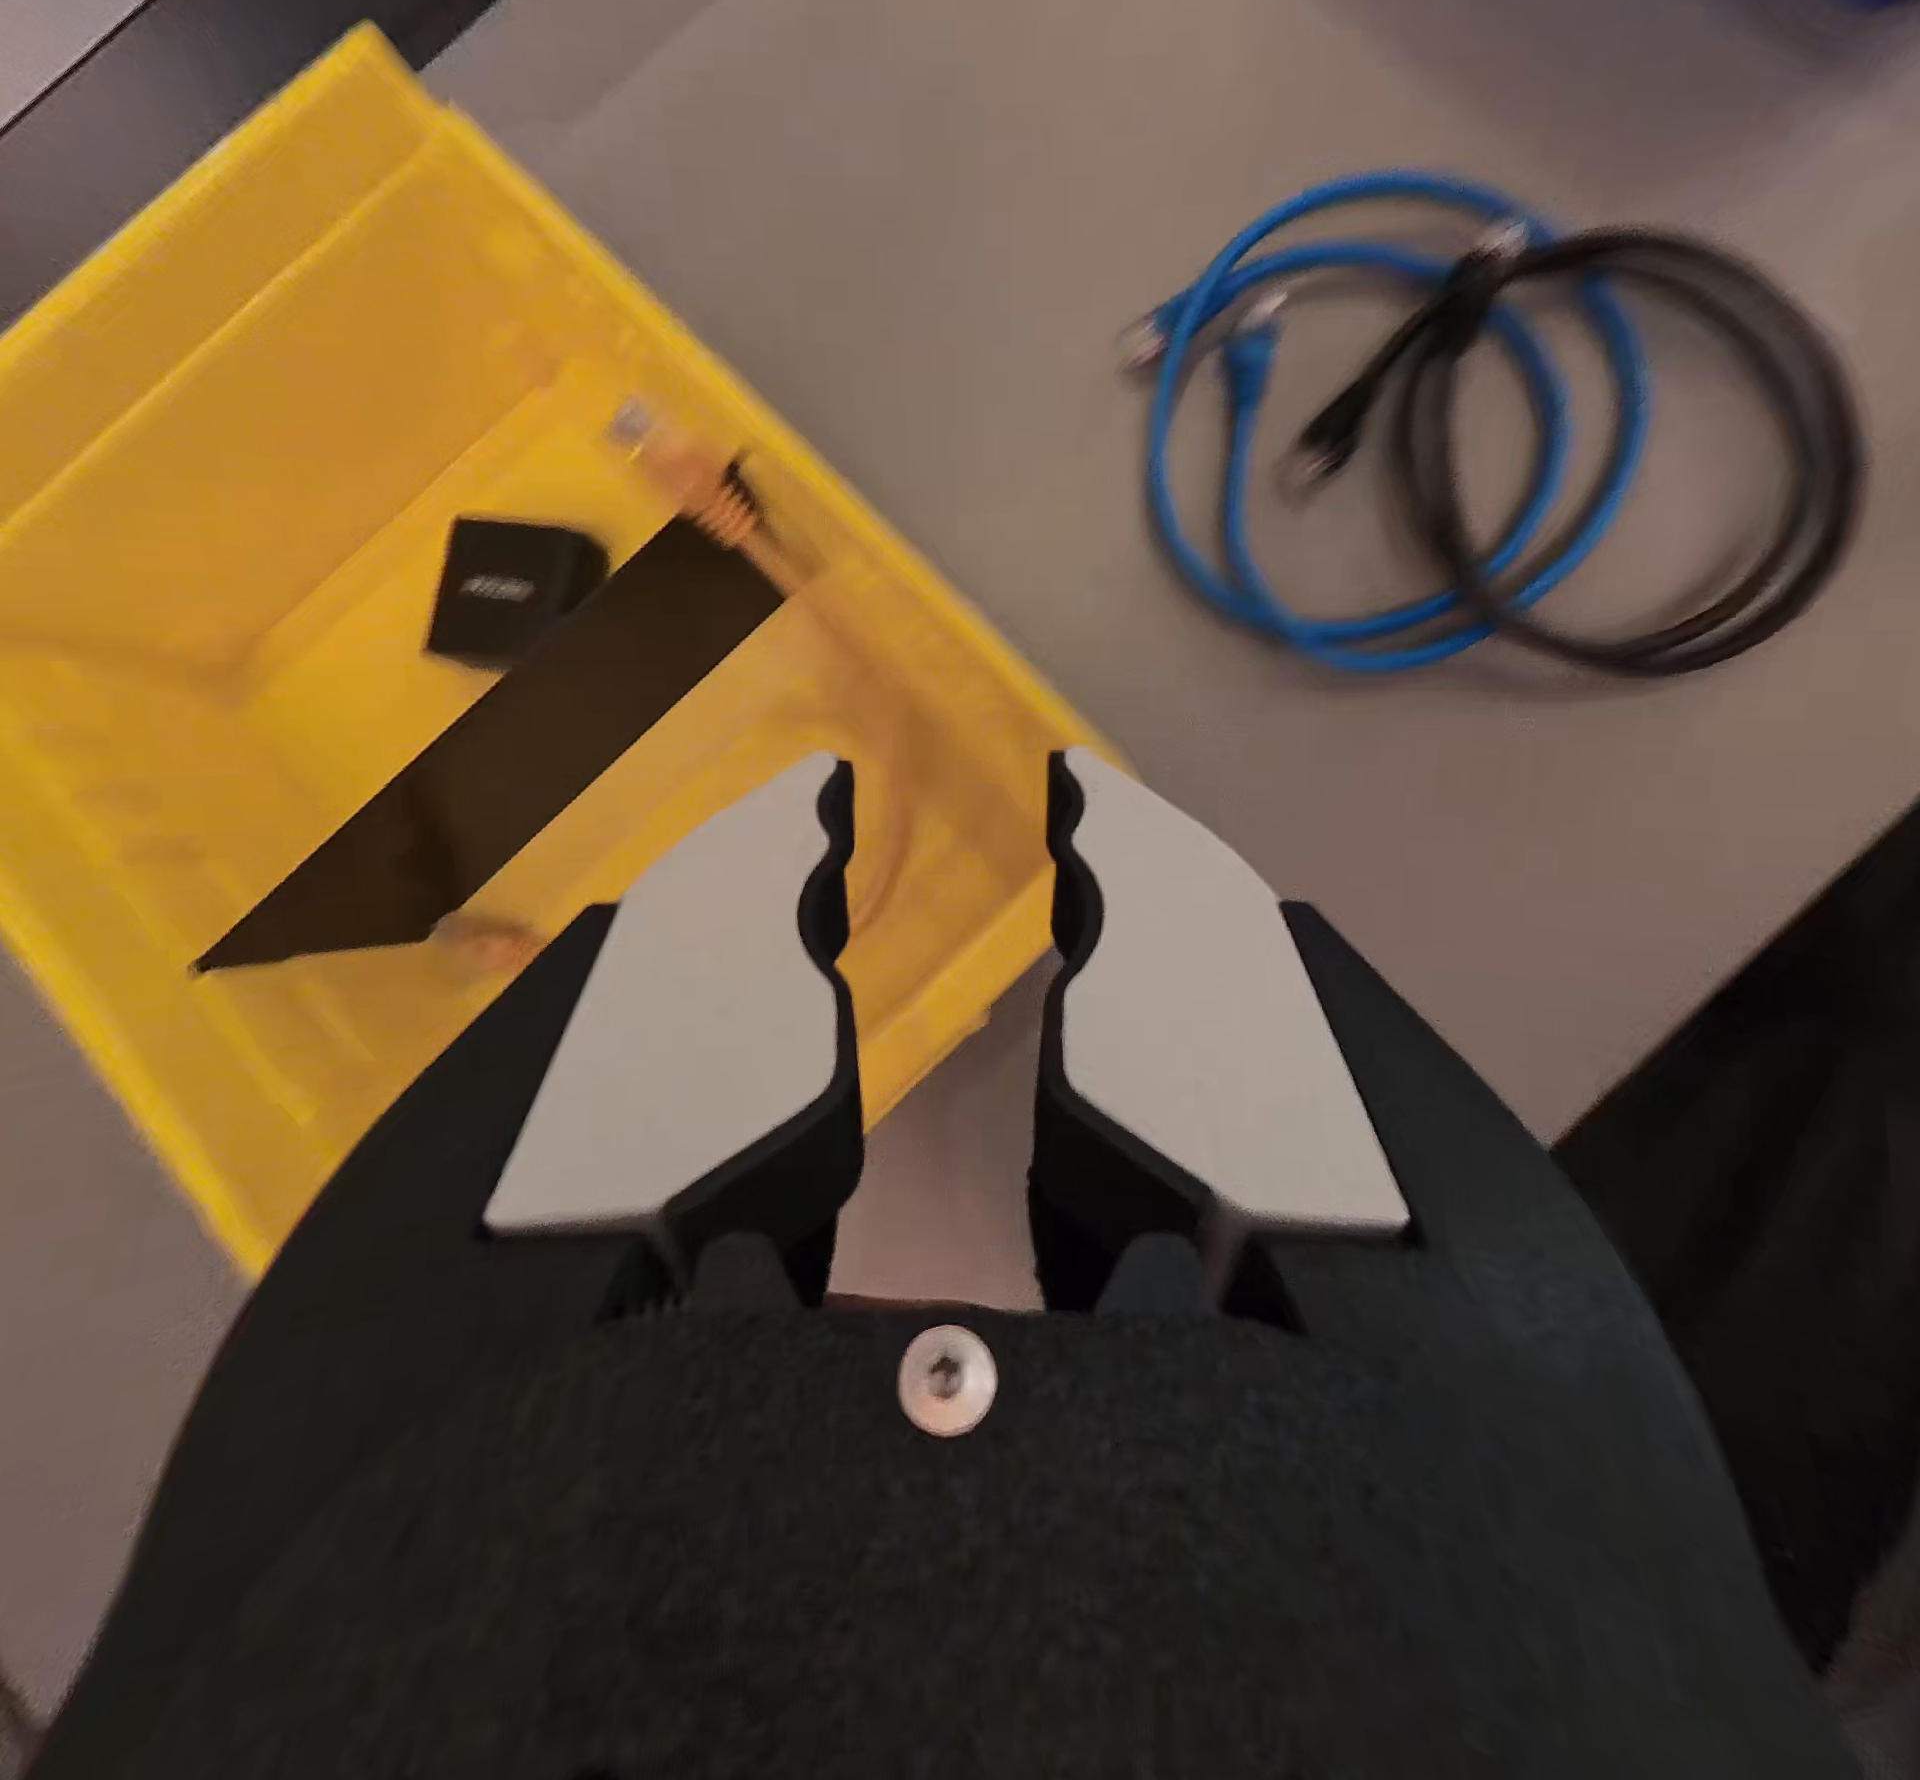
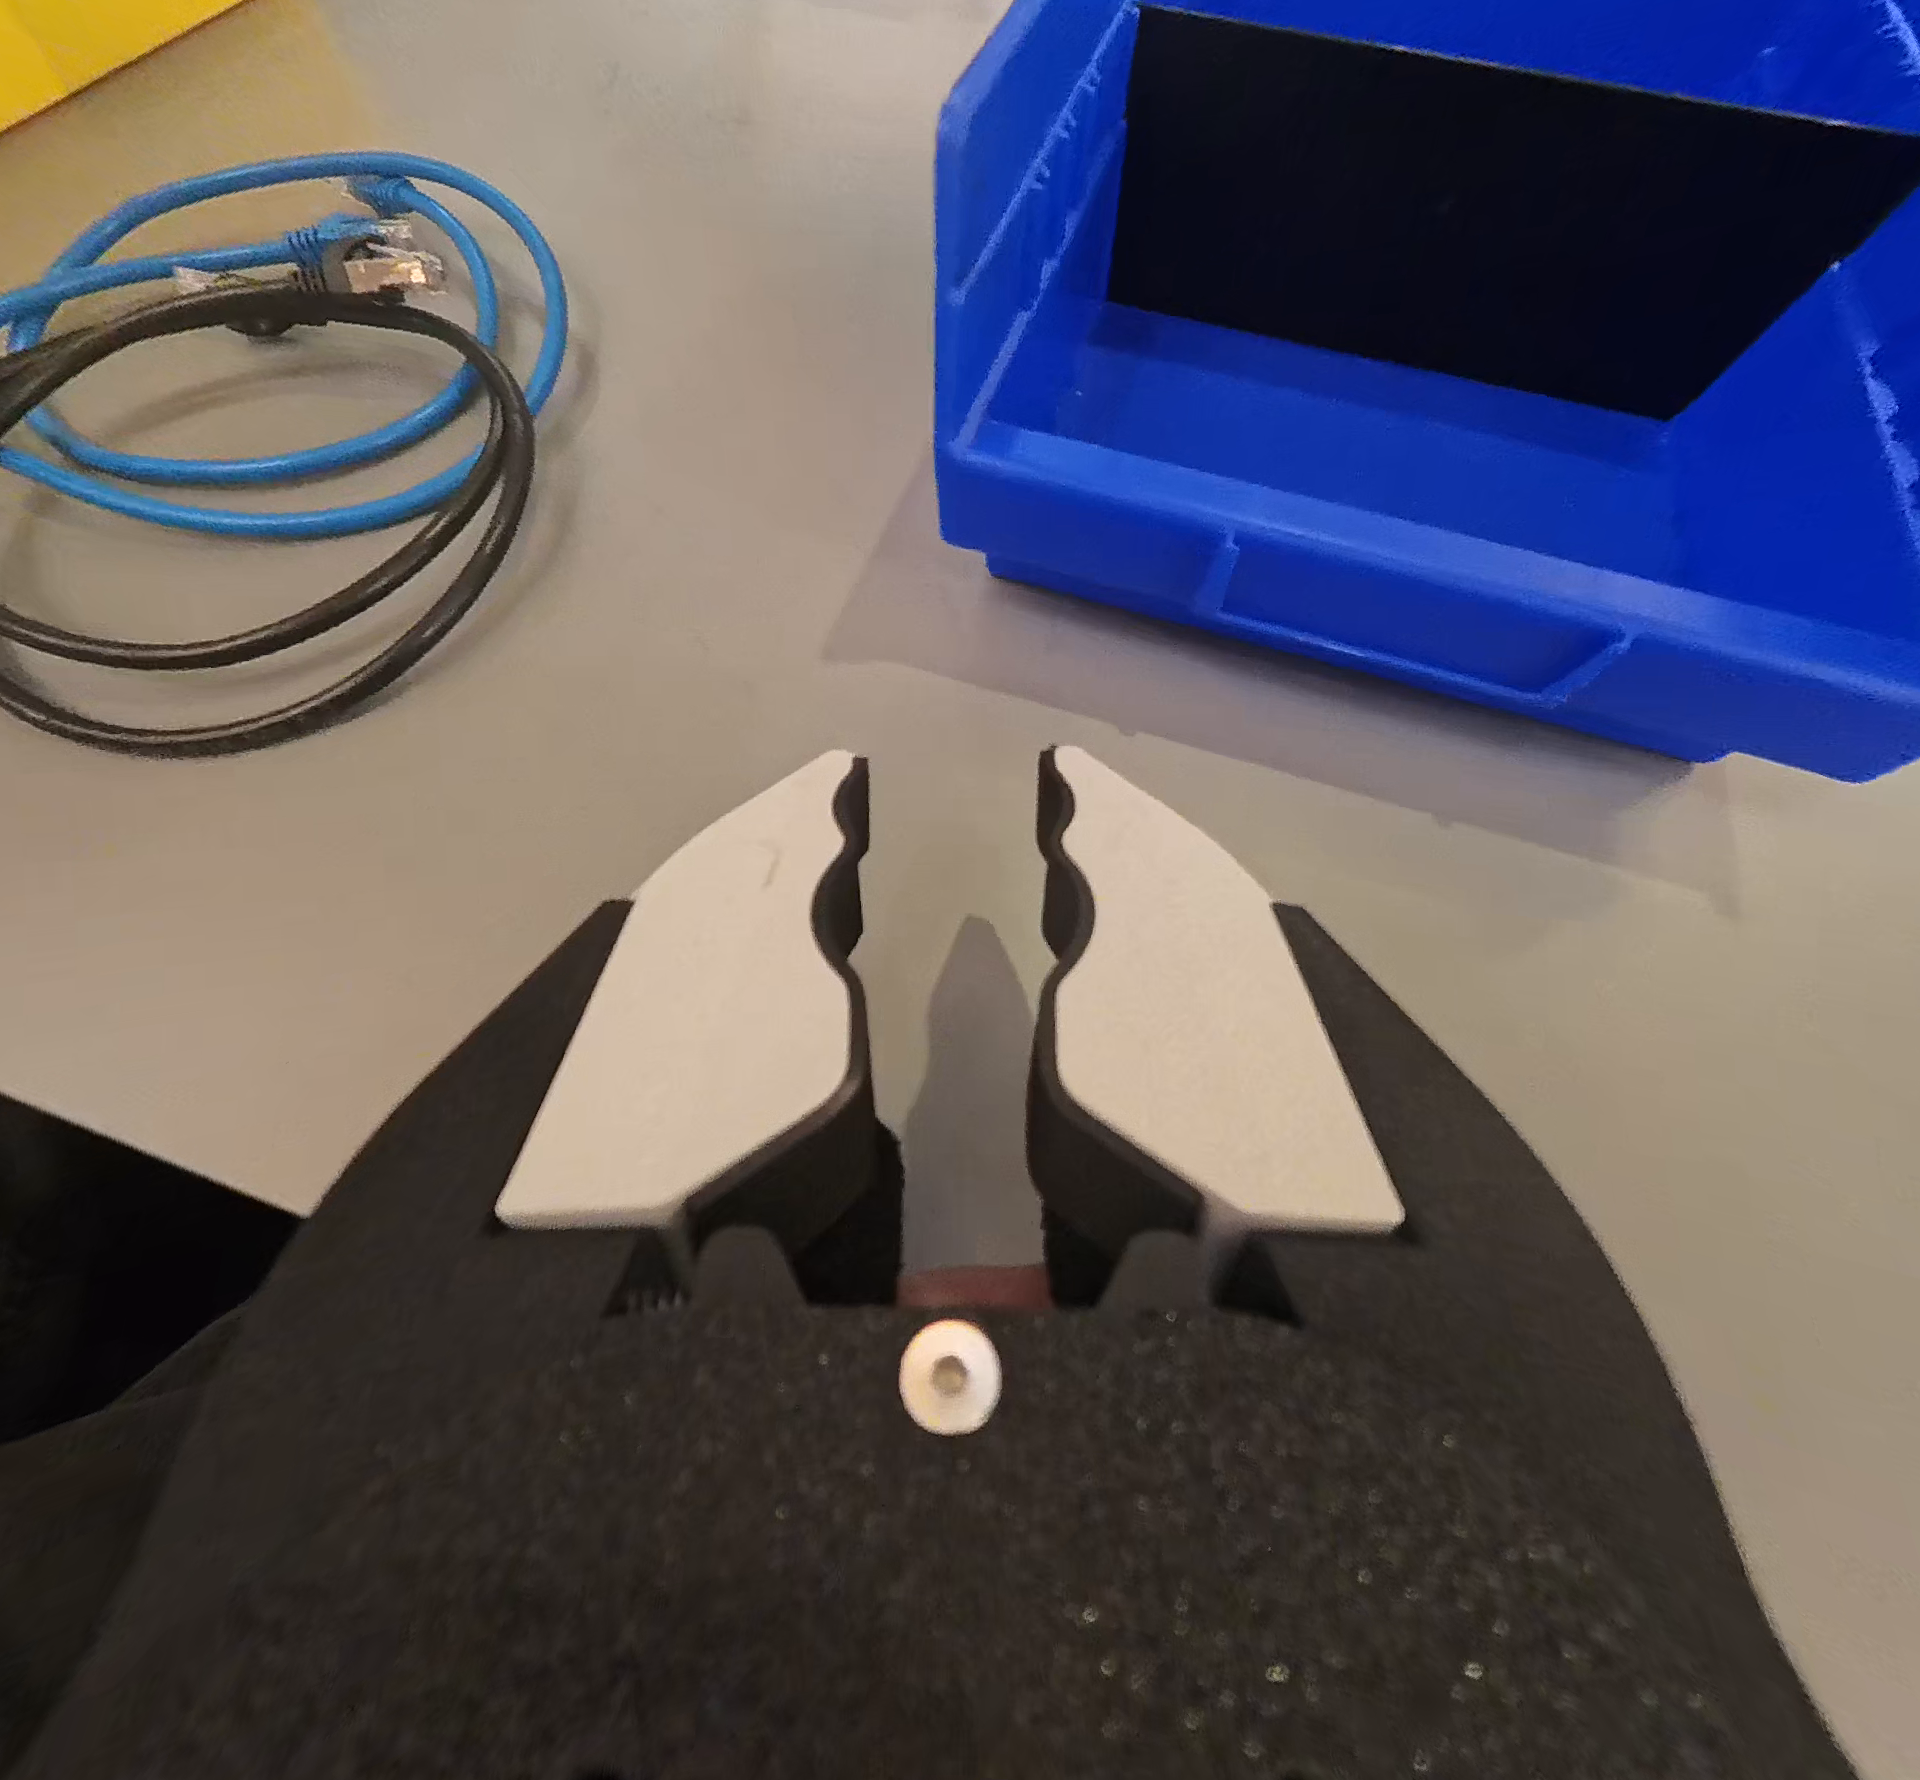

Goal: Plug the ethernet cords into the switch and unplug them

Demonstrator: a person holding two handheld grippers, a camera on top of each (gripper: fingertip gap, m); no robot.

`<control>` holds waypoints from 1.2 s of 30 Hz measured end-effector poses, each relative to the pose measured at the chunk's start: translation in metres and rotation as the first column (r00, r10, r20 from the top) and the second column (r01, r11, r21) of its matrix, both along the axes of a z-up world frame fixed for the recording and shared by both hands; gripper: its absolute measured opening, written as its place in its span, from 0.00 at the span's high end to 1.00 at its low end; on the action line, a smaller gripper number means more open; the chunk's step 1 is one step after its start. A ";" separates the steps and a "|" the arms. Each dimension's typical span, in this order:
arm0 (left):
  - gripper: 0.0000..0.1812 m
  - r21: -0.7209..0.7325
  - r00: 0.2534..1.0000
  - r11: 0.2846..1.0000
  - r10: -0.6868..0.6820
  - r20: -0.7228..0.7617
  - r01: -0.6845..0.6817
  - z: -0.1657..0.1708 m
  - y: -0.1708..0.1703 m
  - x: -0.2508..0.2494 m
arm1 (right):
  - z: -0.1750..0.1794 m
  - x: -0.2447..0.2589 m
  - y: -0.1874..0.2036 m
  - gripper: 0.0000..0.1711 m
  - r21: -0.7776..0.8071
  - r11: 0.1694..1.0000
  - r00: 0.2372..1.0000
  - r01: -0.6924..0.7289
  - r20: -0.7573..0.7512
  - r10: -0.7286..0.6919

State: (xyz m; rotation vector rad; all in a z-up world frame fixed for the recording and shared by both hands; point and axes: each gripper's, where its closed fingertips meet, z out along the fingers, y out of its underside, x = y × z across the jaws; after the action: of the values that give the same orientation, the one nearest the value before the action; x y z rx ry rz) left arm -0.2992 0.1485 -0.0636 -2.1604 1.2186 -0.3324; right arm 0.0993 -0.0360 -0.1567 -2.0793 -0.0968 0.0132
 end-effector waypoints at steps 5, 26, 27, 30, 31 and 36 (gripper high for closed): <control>0.81 -0.128 0.988 0.986 -0.118 -0.103 0.104 -0.057 0.014 -0.029 | 0.000 -0.004 0.004 0.82 -0.004 1.000 1.000 -0.004 0.005 0.004; 0.97 0.029 0.960 0.998 0.046 0.276 -0.056 0.045 0.048 -0.024 | -0.003 0.005 0.001 0.82 -0.010 1.000 1.000 0.023 -0.001 -0.023; 0.97 0.039 0.939 0.997 0.045 0.341 -0.062 0.069 0.036 -0.017 | -0.003 0.004 0.001 0.82 -0.011 1.000 1.000 0.020 -0.002 -0.020; 0.97 -0.063 0.873 0.995 -0.036 0.486 0.076 0.112 -0.026 0.035 | -0.002 0.002 0.003 0.82 -0.007 1.000 1.000 0.011 -0.002 -0.011; 0.97 -0.091 0.866 0.987 -0.072 0.495 0.135 0.114 -0.047 0.056 | -0.002 0.001 0.003 0.82 -0.007 1.000 1.000 0.008 -0.002 -0.008; 0.97 -0.374 0.897 0.873 -0.140 0.420 0.312 0.037 -0.131 0.173 | -0.002 0.001 0.003 0.82 -0.007 1.000 1.000 0.007 -0.004 -0.007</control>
State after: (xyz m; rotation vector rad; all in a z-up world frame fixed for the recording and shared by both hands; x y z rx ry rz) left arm -0.1261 0.0172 -0.0263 -2.1555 1.2558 -1.1751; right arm 0.1007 -0.0330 -0.1591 -2.0860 -0.0875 0.0138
